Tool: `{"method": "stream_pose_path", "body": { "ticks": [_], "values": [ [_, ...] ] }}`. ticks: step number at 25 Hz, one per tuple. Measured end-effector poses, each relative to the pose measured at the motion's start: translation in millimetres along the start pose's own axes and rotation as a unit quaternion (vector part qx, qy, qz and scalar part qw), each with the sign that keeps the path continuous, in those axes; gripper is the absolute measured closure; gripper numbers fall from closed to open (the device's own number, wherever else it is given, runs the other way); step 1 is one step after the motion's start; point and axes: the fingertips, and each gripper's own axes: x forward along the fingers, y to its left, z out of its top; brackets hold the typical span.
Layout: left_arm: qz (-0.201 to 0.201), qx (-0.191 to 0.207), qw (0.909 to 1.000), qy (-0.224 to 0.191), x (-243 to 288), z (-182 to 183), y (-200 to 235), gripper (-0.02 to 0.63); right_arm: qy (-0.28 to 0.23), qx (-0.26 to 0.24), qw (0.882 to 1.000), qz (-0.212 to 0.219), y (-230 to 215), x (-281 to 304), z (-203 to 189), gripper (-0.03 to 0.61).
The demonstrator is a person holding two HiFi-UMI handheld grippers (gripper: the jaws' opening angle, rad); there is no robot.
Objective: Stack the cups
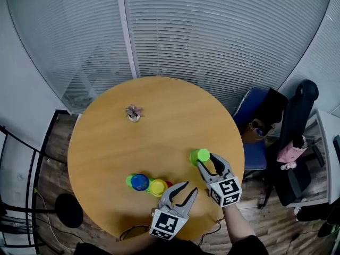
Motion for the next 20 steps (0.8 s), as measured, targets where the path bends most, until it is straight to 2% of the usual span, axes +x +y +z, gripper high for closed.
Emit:
{"method": "stream_pose_path", "body": {
  "ticks": [6, 12, 16, 20],
  "values": [
    [0.013, 0.001, 0.9998, -0.014, -39.6, 10.2, 13.1, 0.514, -0.019, 0.0, 1.0, 0.018, 45.8, -10.7, 32.2, 0.371],
    [0.027, 0.023, 0.9993, -0.006, -83.7, 3.9, 43.7, 0.561, -0.014, -0.004, 0.999, 0.039, 100.1, -10.9, 60.2, 0.371],
    [0.04, 0.039, 0.9984, -0.001, -112.9, -1.0, 69.5, 0.586, -0.021, -0.008, 0.998, 0.056, 135.2, -5.0, 68.7, 0.371],
    [0.05, 0.037, 0.998, 0.001, -133.3, -5.9, 90.3, 0.599, -0.021, -0.004, 0.998, 0.064, 162.0, 1.0, 67.9, 0.371]
  ]
}}
